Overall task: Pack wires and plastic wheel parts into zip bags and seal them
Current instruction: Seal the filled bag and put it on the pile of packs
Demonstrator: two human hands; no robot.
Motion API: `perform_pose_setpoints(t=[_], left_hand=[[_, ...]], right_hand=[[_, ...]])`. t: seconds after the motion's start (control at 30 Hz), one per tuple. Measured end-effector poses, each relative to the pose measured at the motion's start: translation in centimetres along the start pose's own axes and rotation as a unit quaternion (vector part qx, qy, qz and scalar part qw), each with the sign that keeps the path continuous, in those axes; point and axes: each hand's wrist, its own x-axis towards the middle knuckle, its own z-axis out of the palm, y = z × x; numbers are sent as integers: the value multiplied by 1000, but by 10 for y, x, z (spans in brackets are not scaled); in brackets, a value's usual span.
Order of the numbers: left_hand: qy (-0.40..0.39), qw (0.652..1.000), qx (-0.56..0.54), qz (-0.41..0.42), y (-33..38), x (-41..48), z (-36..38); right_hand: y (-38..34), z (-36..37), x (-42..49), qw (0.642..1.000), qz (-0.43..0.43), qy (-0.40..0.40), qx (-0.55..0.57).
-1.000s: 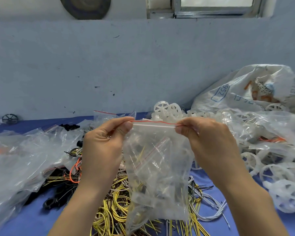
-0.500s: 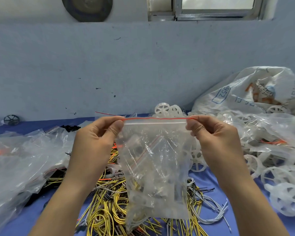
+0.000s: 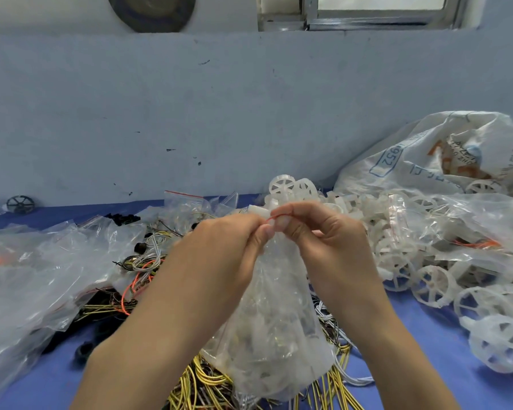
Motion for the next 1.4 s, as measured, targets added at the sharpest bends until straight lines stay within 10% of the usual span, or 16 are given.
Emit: perform_pose_setpoints(t=[1.4], left_hand=[[39,999,6,-13,-40,-8,-22]], right_hand=[[25,-41,8,974,121,170,92]])
